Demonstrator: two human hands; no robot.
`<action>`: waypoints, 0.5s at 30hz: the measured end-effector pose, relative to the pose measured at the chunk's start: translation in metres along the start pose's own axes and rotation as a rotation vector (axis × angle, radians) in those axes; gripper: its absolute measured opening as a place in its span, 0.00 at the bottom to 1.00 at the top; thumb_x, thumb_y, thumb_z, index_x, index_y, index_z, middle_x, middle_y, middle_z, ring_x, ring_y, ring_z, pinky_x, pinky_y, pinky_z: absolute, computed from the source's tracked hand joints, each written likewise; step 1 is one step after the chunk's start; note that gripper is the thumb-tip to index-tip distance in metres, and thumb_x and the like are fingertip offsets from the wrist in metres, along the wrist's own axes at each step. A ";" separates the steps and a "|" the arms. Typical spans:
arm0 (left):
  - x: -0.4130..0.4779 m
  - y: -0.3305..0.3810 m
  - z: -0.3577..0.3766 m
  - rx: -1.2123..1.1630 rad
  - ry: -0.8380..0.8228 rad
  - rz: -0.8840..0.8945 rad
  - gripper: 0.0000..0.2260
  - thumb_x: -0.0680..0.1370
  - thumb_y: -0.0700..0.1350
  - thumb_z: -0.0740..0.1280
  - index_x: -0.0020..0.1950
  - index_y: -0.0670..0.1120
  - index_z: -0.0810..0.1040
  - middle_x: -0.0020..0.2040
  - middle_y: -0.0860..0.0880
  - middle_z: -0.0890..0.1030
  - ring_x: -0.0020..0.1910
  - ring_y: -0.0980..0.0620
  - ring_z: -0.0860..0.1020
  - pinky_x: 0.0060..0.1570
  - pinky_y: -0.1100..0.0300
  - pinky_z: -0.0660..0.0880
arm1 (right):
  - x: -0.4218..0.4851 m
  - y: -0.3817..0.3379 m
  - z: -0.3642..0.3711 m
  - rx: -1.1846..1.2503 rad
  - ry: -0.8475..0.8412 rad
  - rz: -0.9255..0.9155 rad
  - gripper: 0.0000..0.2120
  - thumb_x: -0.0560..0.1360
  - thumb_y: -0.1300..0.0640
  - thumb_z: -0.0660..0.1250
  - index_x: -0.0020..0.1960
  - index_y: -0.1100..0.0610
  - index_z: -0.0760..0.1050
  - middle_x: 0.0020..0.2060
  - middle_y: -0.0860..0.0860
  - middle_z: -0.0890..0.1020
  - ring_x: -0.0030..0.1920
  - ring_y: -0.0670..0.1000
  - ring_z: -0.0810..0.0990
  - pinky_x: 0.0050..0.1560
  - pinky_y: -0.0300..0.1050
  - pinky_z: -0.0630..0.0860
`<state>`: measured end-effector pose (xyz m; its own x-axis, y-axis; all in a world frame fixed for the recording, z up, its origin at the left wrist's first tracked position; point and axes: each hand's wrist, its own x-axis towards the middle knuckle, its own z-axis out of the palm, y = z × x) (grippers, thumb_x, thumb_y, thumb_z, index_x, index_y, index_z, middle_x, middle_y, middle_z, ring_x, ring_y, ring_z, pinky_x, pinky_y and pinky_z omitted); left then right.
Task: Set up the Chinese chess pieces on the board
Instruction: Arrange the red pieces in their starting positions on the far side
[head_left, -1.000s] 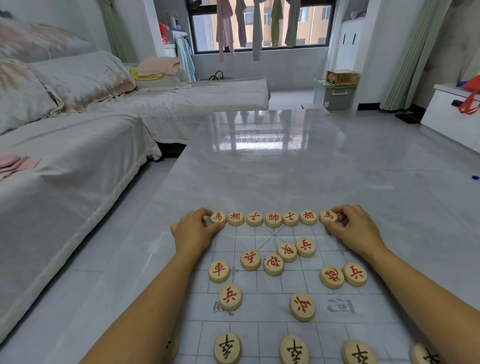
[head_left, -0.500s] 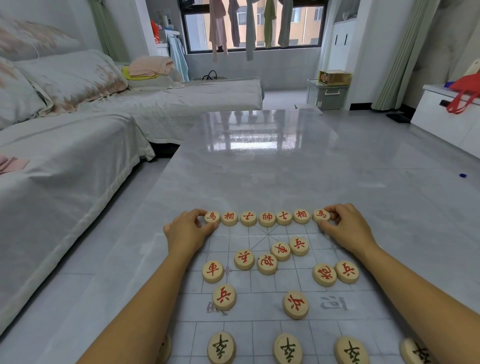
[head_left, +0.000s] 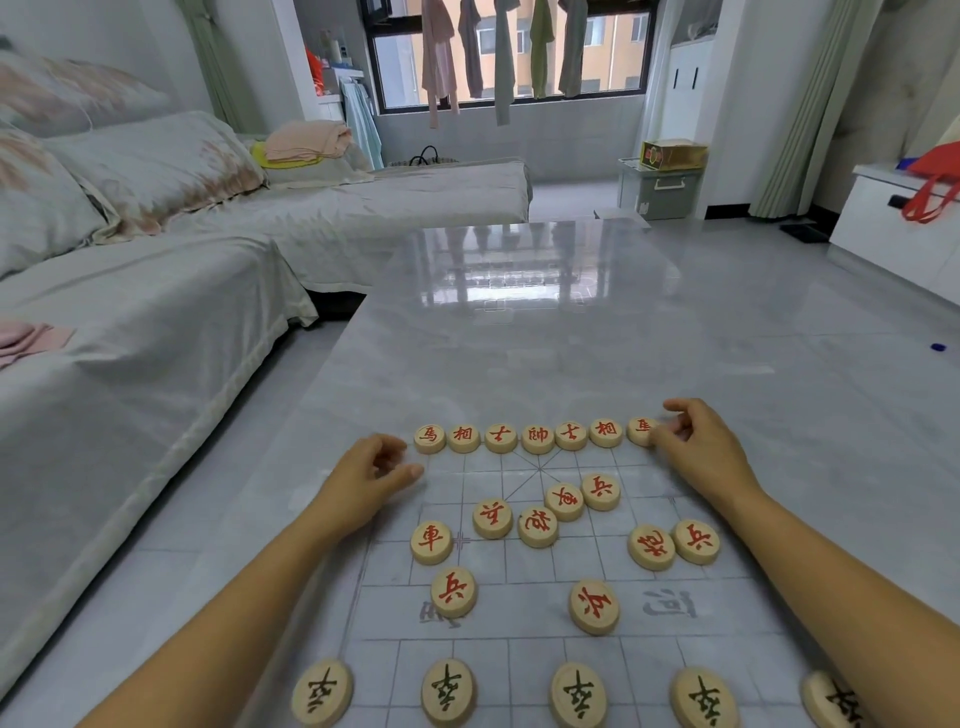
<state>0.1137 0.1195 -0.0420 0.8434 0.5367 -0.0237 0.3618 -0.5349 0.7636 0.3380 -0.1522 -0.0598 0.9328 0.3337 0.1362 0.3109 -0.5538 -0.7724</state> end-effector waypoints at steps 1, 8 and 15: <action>-0.010 -0.003 -0.004 0.021 -0.059 0.043 0.13 0.74 0.53 0.67 0.57 0.52 0.73 0.54 0.51 0.75 0.53 0.55 0.73 0.50 0.66 0.69 | -0.001 0.000 -0.001 0.038 0.009 0.009 0.18 0.73 0.55 0.65 0.62 0.56 0.70 0.47 0.52 0.75 0.49 0.53 0.74 0.51 0.51 0.73; -0.054 -0.023 -0.004 0.179 -0.250 0.287 0.26 0.61 0.78 0.54 0.56 0.75 0.67 0.63 0.68 0.64 0.63 0.72 0.60 0.62 0.70 0.60 | -0.005 -0.004 -0.005 0.171 0.056 0.005 0.10 0.75 0.60 0.62 0.56 0.59 0.73 0.48 0.53 0.76 0.48 0.51 0.73 0.48 0.44 0.67; -0.047 -0.025 0.004 0.368 -0.186 0.380 0.22 0.62 0.78 0.52 0.55 0.81 0.60 0.60 0.65 0.65 0.62 0.66 0.61 0.63 0.59 0.56 | -0.005 -0.001 -0.007 0.250 0.081 0.010 0.06 0.75 0.61 0.60 0.50 0.57 0.74 0.47 0.53 0.77 0.47 0.53 0.75 0.48 0.45 0.69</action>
<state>0.0671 0.1051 -0.0629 0.9854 0.1554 0.0701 0.1054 -0.8786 0.4657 0.3345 -0.1585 -0.0552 0.9502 0.2614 0.1697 0.2567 -0.3474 -0.9019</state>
